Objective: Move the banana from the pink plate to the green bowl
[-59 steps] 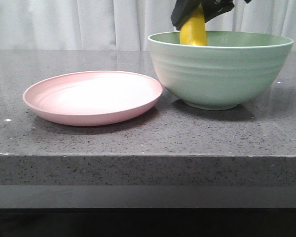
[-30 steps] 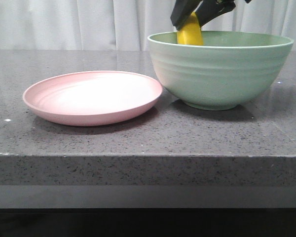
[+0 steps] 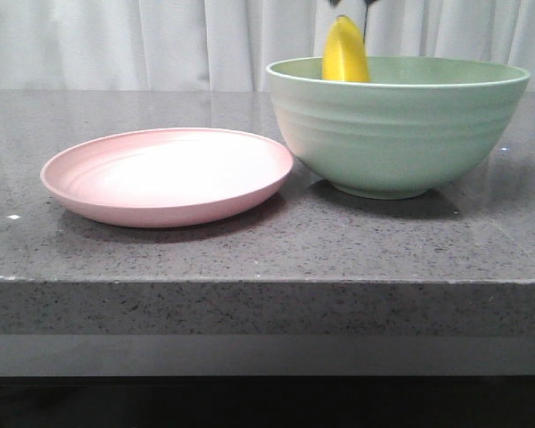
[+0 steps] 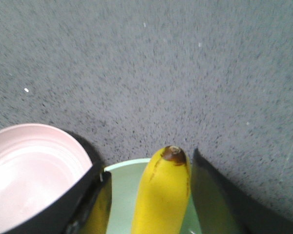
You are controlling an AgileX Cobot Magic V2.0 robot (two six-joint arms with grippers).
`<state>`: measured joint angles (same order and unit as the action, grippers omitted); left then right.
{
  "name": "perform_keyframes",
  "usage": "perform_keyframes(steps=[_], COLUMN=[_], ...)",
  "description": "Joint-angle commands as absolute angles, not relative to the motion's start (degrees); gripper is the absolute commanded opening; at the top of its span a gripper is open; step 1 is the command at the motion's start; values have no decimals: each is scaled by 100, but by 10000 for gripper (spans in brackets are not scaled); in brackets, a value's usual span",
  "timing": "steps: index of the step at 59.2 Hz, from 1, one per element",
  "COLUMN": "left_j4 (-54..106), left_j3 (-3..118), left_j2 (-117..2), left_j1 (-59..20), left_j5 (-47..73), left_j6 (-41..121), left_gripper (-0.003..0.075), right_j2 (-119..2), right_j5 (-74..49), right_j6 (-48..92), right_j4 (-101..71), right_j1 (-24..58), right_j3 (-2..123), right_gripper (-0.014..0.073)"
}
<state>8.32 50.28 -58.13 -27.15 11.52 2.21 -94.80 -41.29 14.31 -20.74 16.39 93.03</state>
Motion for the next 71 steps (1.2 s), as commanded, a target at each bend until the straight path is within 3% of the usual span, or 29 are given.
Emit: perform_keyframes(steps=[1, 11, 41, 47, 54, 64, 71], left_j4=[861, 861, 861, 861, 861, 307, 373], left_j3=[5201, 5201, 5201, 5201, 5201, 5201, 5201], left_j2=[-5715, -5715, -5715, -5715, -5715, -5715, -5697], left_j1=[-2759, -2759, -2759, -2759, -2759, -2759, -2515], left_j5=[652, 652, 652, 652, 652, 652, 604], left_j6=[202, 202, 202, 202, 202, 202, 189], left_gripper=[587, 587, 570, 468, 256, -23, -20], right_j2=[-8952, -8420, -5884, -5678, -5617, -5617, -5582], right_j5=[-3862, -3696, -2421, -2351, -2321, -2242, -2012], right_j6=[1480, 1511, 1566, 1566, 1566, 1566, 1566], right_j4=[-2080, -2006, -2006, -2011, -2011, -2011, -2001], right_j1=[1605, 1605, 1605, 1605, 1605, 1605, 1593], right_j3=[9474, 9106, 6182, 6033, 6002, 6002, 6001], right_gripper=[399, 399, 370, 230, 34, -87, -87])
